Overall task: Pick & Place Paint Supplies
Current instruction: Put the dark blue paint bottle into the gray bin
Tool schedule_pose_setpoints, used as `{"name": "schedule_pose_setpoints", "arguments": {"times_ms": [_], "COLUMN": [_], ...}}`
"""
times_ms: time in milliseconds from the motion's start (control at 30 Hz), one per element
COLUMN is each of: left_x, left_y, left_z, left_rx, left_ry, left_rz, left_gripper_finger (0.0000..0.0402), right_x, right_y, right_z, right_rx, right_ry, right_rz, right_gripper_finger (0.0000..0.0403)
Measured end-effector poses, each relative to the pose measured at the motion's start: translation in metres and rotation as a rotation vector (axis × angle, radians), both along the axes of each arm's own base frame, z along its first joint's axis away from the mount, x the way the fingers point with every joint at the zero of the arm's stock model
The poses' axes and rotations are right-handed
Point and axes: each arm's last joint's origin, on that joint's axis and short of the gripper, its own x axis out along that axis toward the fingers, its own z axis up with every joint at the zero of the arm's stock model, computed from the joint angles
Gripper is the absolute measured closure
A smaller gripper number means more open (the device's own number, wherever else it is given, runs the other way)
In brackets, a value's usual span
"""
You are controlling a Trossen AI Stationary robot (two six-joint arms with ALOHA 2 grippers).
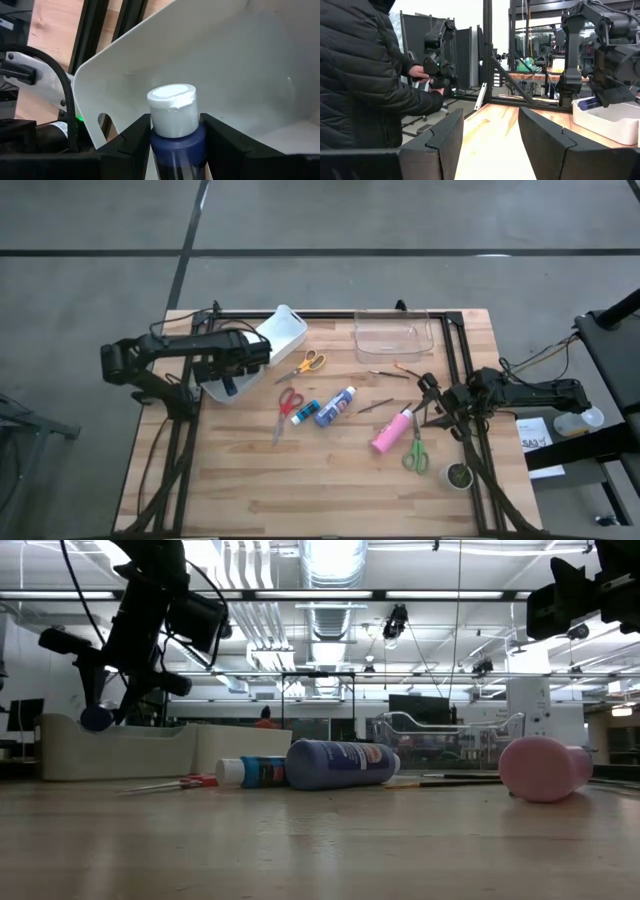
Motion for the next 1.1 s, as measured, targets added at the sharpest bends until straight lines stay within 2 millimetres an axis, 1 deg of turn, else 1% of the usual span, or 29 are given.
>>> {"name": "schedule_pose_setpoints", "arguments": {"times_ms": [200, 400, 600, 800, 933, 1100], "left_x": [0.001, -0.007, -0.018, -0.024, -0.022, -0.022], "left_y": [0.002, 0.006, 0.021, 0.034, 0.035, 0.035], "left_z": [-0.002, 0.008, 0.011, -0.003, -0.012, -0.016], "left_rx": [0.009, 0.025, 0.0, -0.014, -0.039, -0.037], "left_ry": [0.021, -0.025, -0.022, -0.062, -0.126, -0.139], "left_rz": [-0.019, 0.007, -0.016, -0.023, -0.038, -0.051], "left_gripper_finger": [0.0245, 0.0245, 0.0245, 0.0245, 0.0245, 0.0245], "right_x": [0.0, 0.0, 0.0, 0.0, 0.0, 0.0], "right_y": [0.0, 0.0, 0.0, 0.0, 0.0, 0.0], "right_z": [0.0, 0.0, 0.0, 0.0, 0.0, 0.0], "right_rx": [0.0, 0.0, 0.0, 0.0, 0.0, 0.0], "right_ry": [0.0, -0.001, 0.0, 0.0, 0.0, -0.001], "right_rz": [0.0, 0.0, 0.0, 0.0, 0.0, 0.0], "right_gripper_finger": [0.0215, 0.0215, 0.0215, 0.0215, 0.0215, 0.0215]}}
